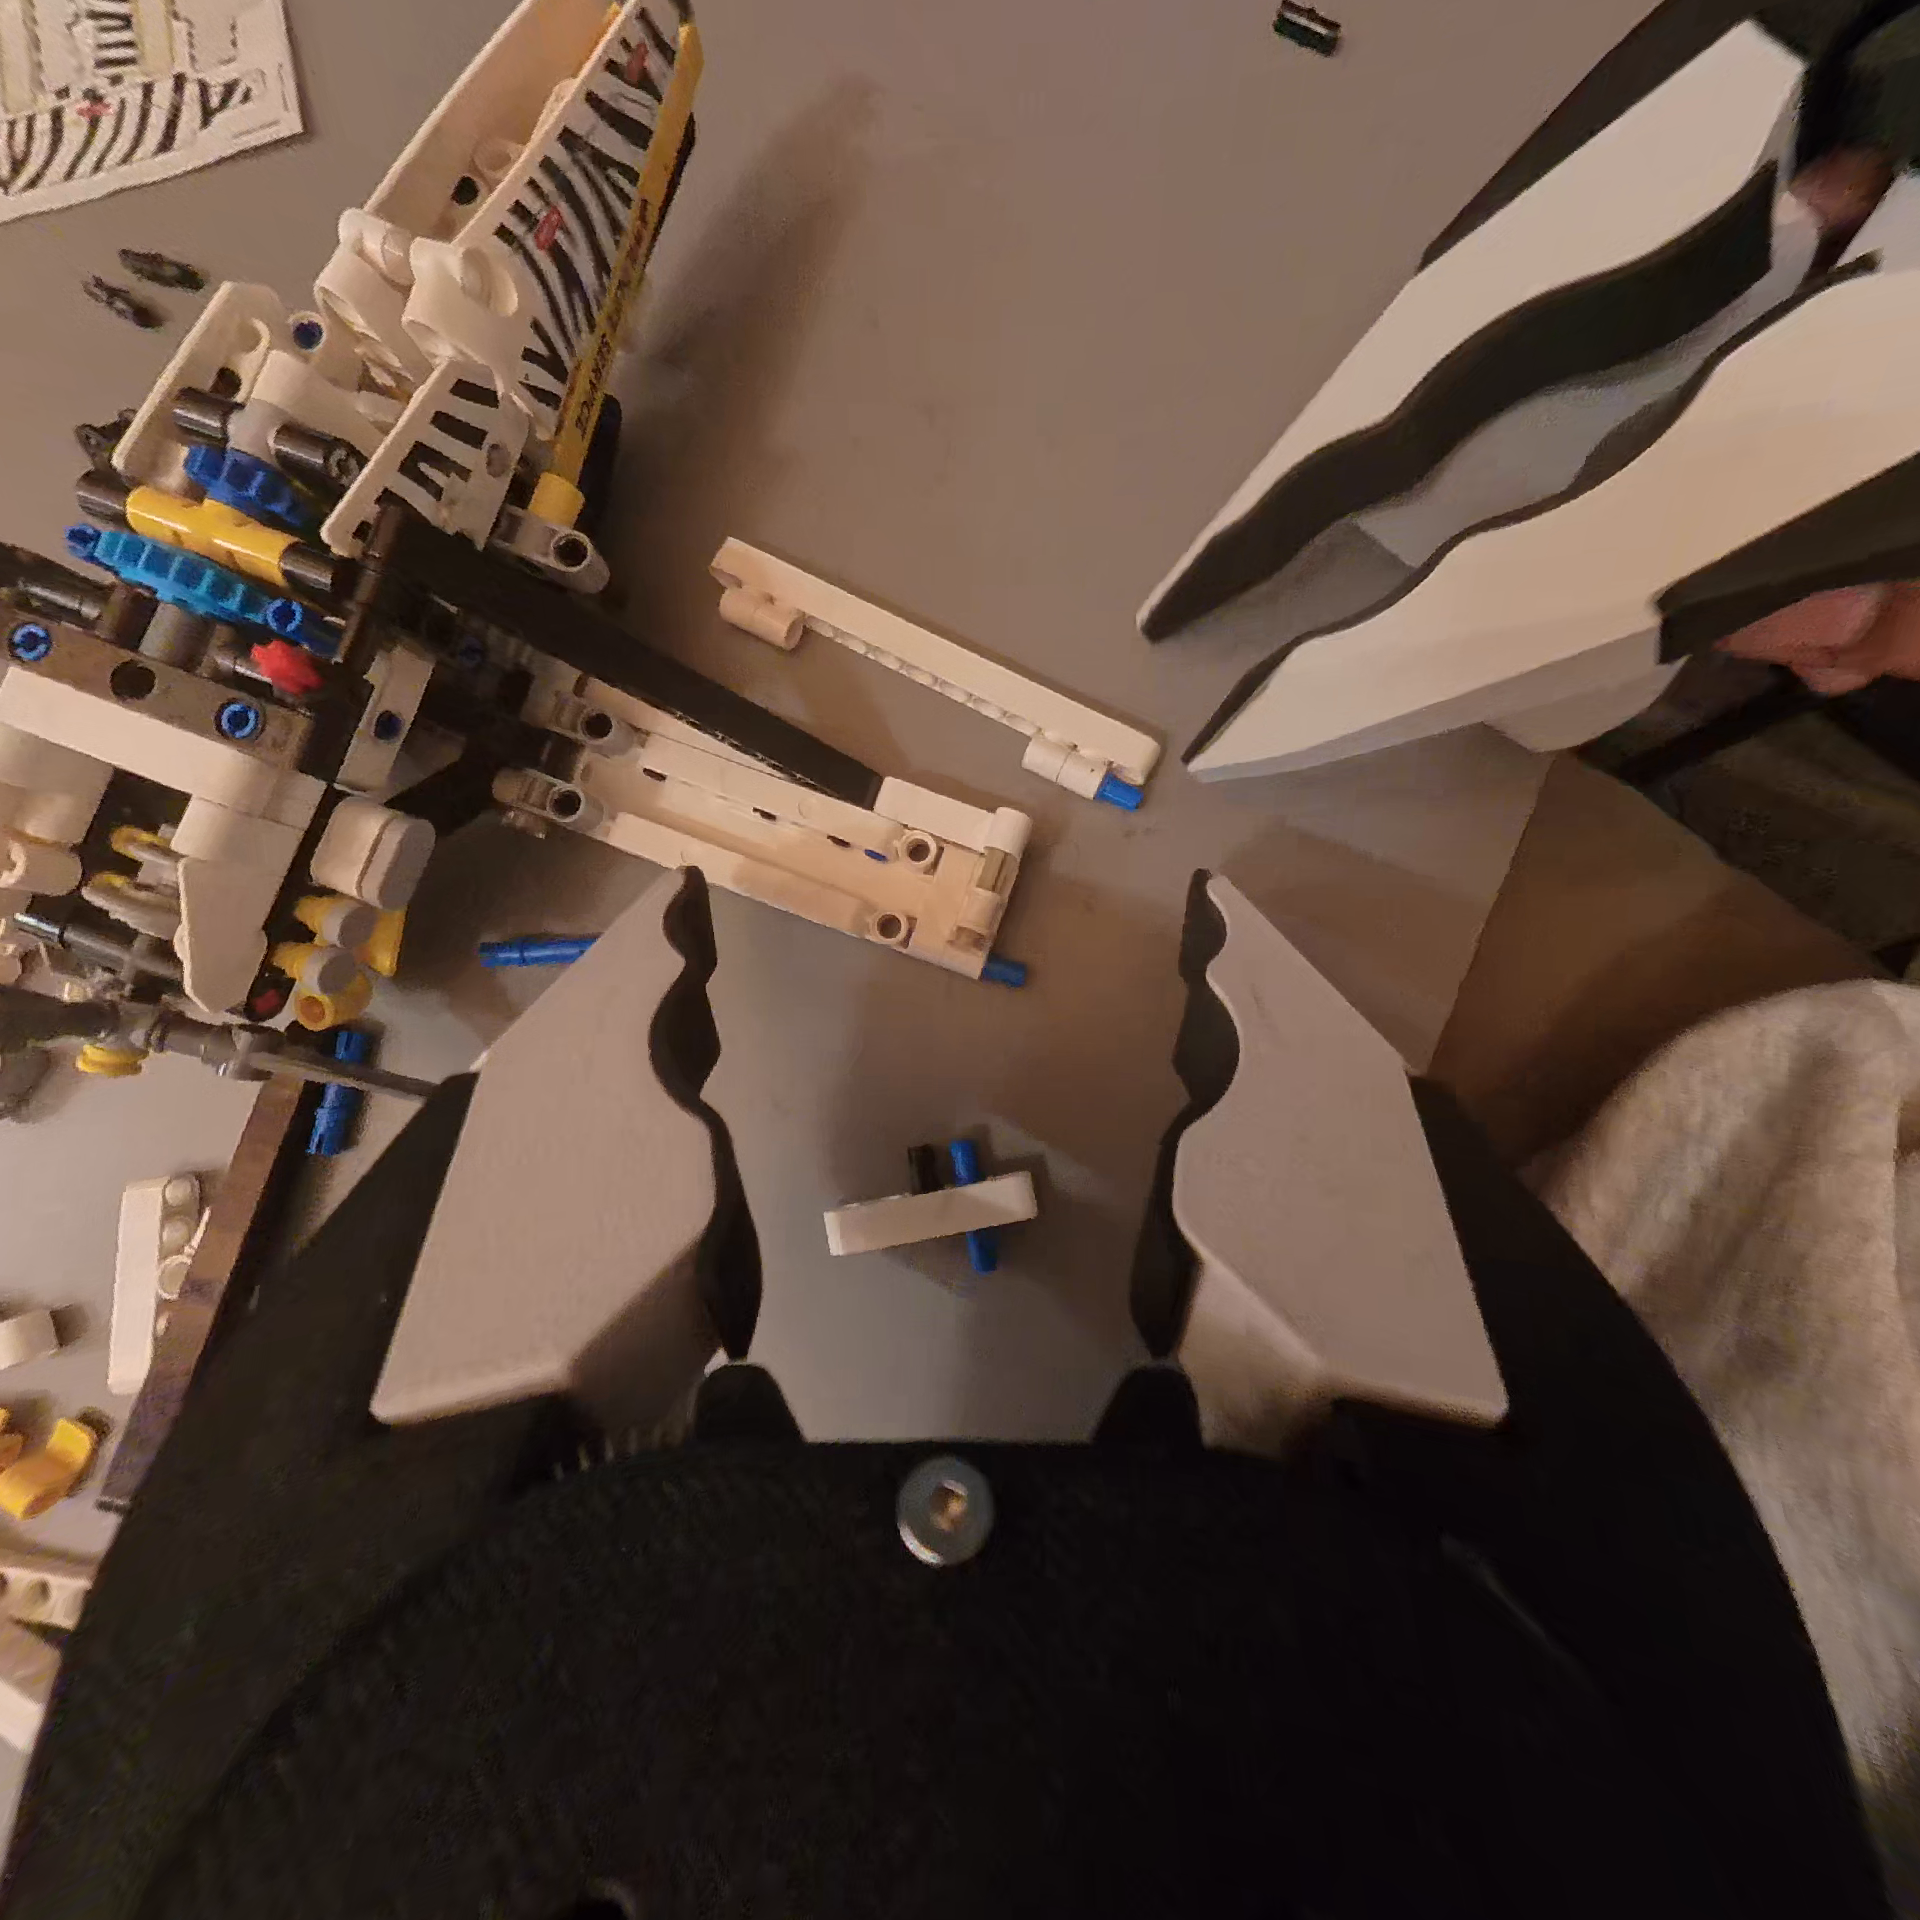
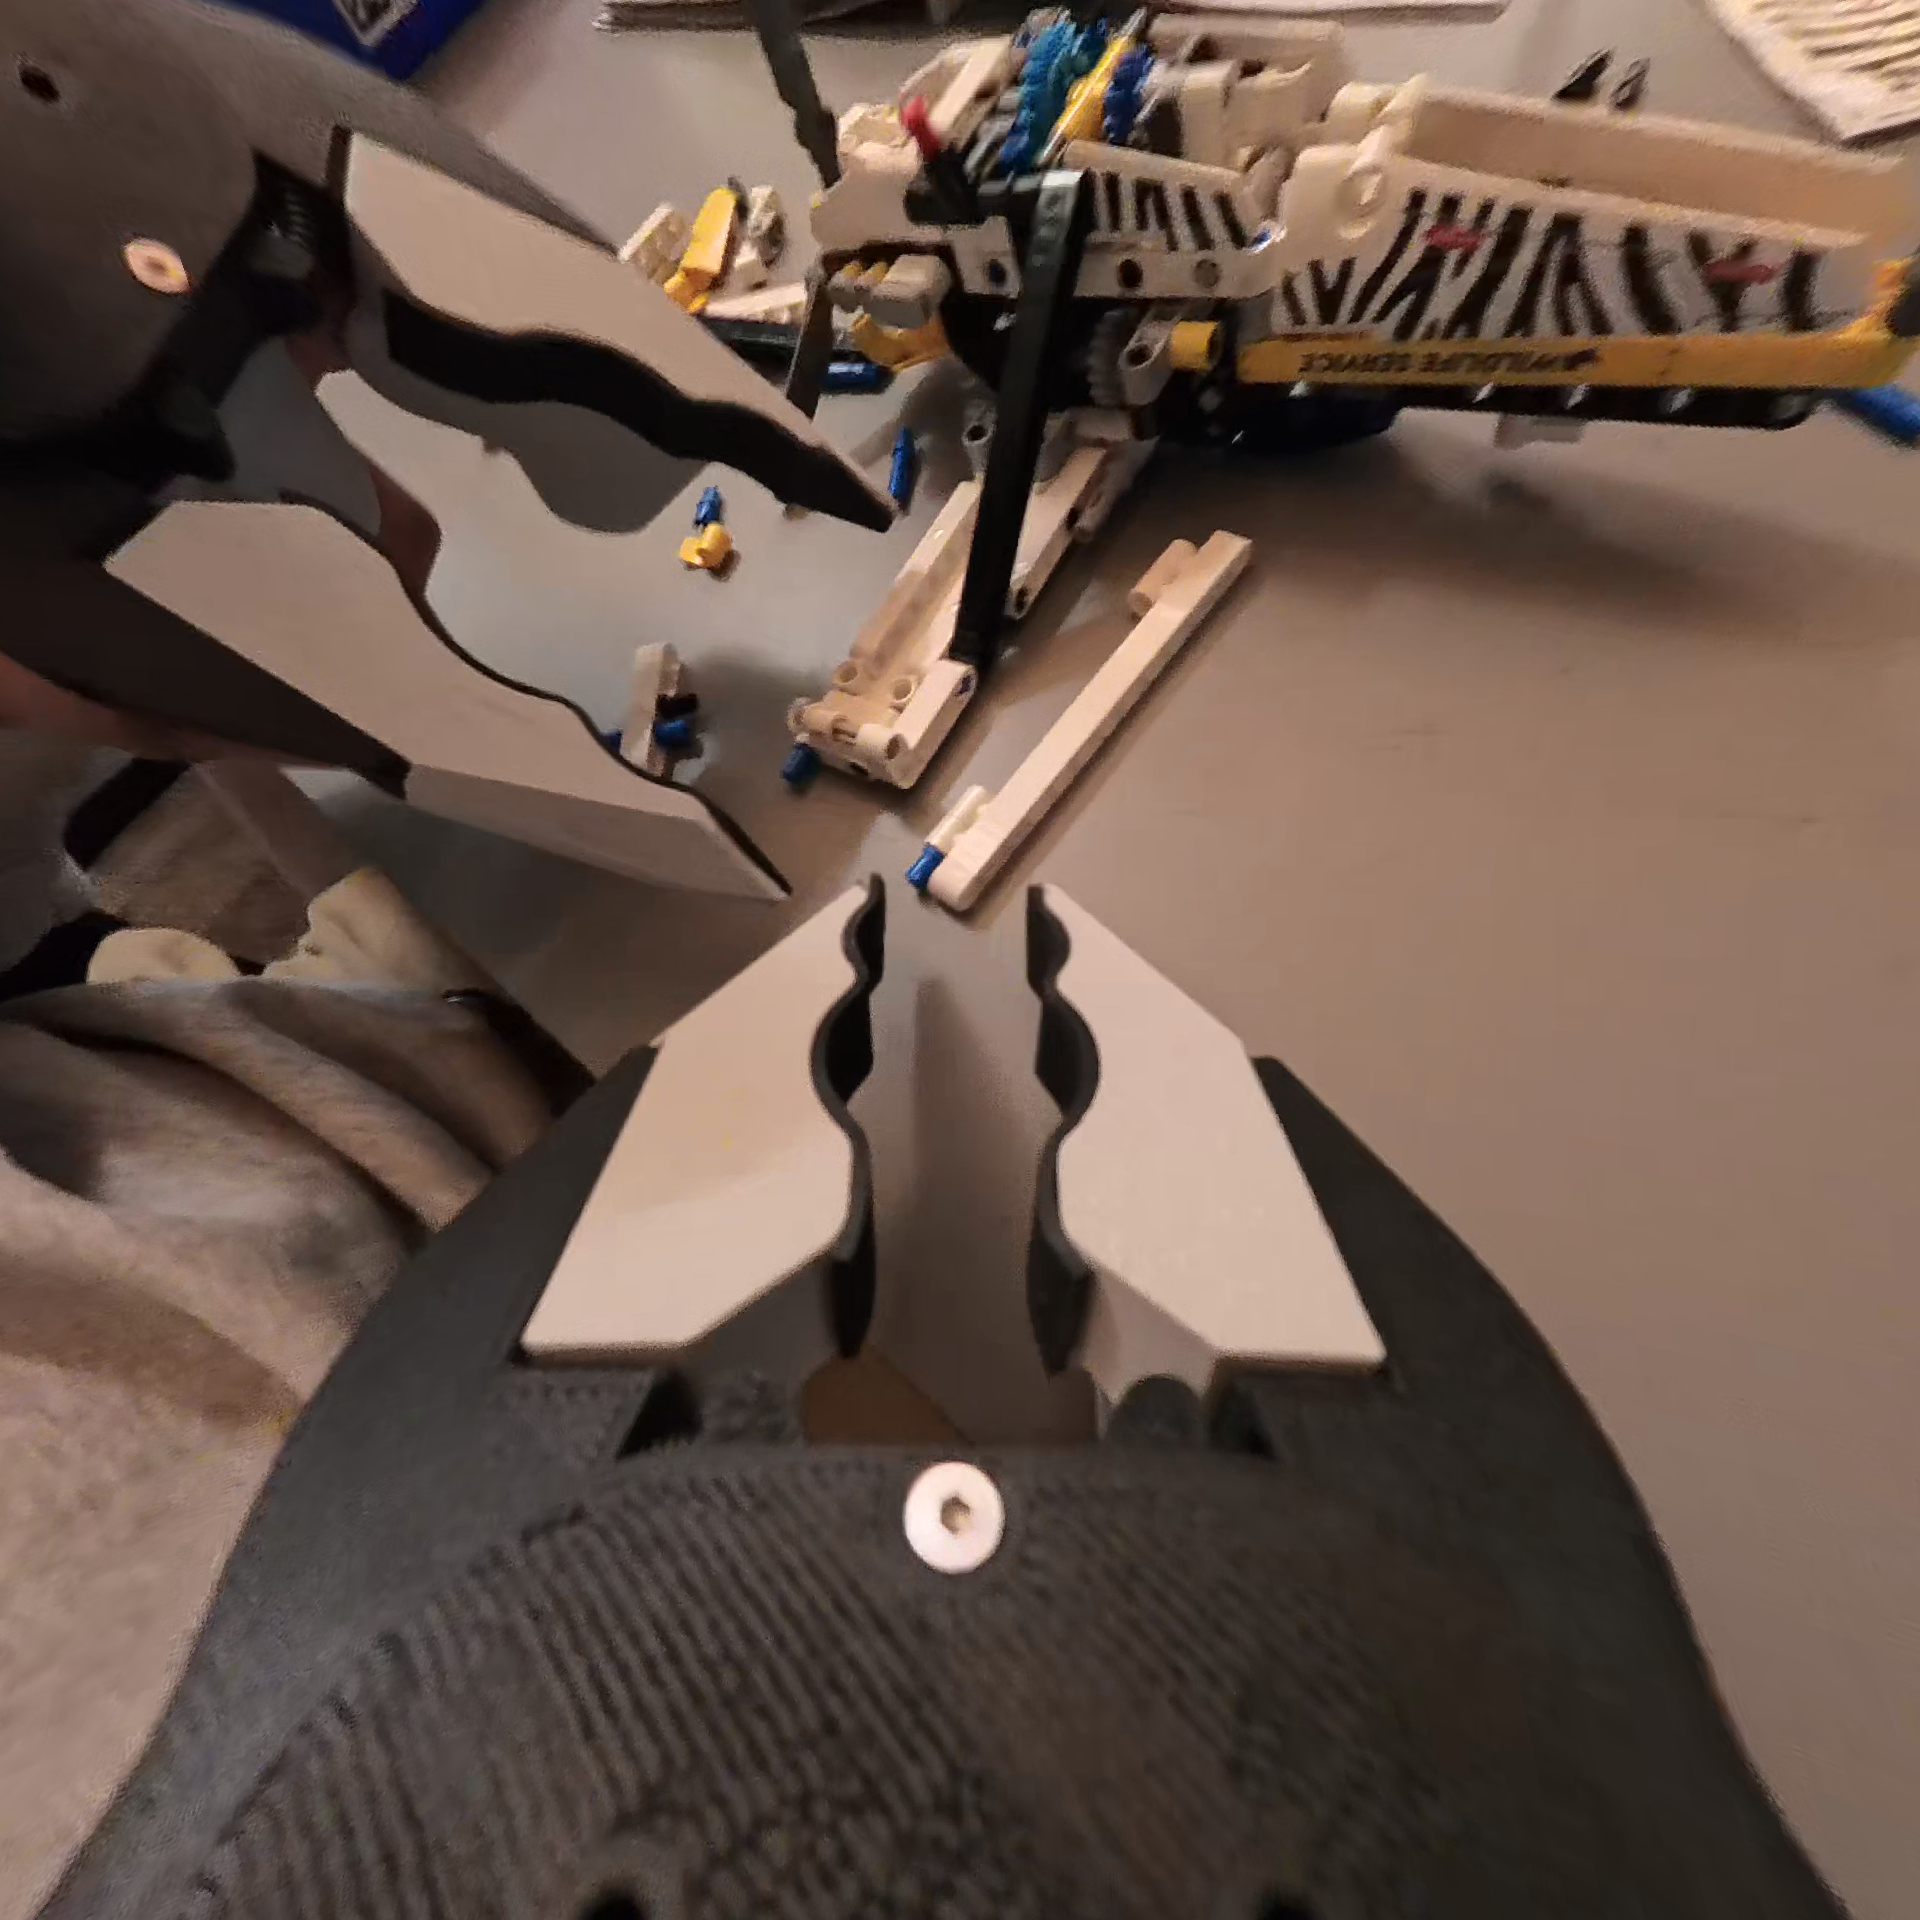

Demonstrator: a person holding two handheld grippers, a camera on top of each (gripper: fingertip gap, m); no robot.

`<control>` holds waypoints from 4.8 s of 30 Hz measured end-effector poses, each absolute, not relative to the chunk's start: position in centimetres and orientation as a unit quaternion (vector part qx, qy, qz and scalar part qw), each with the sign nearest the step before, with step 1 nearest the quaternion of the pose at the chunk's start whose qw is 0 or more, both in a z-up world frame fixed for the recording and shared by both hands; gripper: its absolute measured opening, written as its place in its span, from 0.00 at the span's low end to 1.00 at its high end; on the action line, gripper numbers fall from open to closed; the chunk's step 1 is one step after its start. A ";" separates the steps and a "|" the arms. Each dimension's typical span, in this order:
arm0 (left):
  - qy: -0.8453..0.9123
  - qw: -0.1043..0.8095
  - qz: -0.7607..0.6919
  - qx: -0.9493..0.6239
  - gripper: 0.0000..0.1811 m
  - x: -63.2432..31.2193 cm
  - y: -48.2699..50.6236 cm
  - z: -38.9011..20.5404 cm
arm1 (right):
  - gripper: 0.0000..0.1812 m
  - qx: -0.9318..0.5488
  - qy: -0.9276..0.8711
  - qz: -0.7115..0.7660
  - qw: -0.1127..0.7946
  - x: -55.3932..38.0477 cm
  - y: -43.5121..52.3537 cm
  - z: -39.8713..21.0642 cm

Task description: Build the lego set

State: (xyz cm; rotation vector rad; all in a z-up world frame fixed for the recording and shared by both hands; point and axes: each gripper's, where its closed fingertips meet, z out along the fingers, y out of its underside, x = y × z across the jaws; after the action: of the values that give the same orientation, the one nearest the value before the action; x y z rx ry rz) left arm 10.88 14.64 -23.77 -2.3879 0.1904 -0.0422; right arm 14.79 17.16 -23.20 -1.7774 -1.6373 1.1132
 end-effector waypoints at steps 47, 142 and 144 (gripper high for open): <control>-0.097 0.267 -0.100 -0.954 0.25 4.5 16.2 -24.4 | 0.04 -0.711 -0.502 0.426 0.248 9.8 18.1 -22.6; 0.318 0.588 0.025 -0.743 0.04 8.7 17.1 -16.9 | 0.41 -0.315 -0.856 0.377 0.161 17.4 11.5 -24.3; 0.318 0.590 0.025 -0.742 0.04 8.7 17.1 -16.9 | 0.39 -0.330 -0.848 0.387 0.153 18.1 10.7 -24.2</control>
State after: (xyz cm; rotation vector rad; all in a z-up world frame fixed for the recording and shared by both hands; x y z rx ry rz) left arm 8.68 17.09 -16.93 -1.7258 0.7389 0.0574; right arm 18.08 10.74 -24.19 -0.9453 -2.4310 1.1092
